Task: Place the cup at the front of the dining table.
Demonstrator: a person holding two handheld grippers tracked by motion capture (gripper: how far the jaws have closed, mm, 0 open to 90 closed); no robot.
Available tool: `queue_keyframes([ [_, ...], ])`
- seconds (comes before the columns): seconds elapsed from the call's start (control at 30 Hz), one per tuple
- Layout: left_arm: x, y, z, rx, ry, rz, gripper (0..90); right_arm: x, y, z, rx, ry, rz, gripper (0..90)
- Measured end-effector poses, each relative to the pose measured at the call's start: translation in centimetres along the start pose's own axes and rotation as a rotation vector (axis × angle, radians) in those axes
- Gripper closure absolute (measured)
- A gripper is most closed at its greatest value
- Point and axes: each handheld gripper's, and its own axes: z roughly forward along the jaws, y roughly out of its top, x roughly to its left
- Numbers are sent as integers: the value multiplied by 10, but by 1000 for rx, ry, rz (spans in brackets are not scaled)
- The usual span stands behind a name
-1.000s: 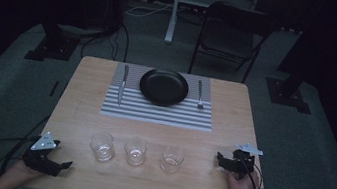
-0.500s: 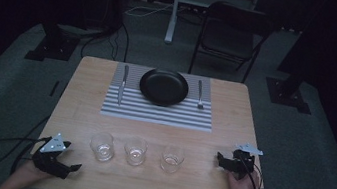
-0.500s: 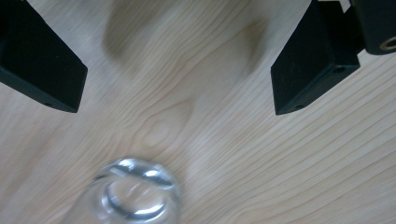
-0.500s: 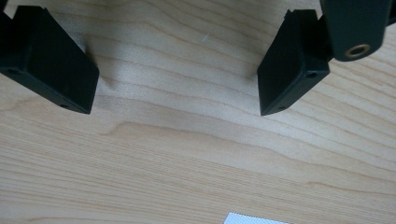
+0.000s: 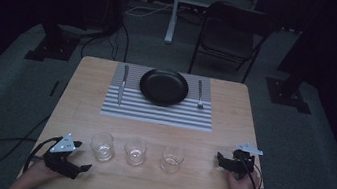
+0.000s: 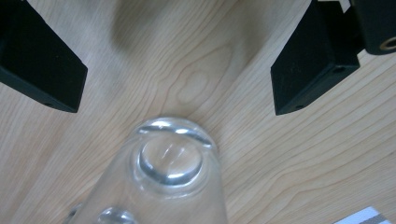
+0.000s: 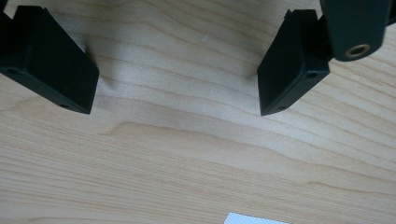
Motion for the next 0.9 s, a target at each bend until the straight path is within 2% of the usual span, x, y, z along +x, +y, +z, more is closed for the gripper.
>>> queue_keyframes([
  [0.1,0,3,6,-7,-25,0,40,0,0,0,0,0,0,121],
  [0.27,-2,8,14,-3,-25,10,41,0,0,0,0,0,0,121],
  [0.37,-3,14,19,-26,-36,9,41,0,0,0,0,0,0,121],
  [0.63,-6,21,27,-65,-24,2,41,0,0,0,0,0,0,122],
  [0.8,-5,22,28,-77,-30,-24,41,0,0,0,0,0,0,121],
  [0.9,-7,24,29,-94,-26,-16,55,0,0,0,0,0,0,121],
])
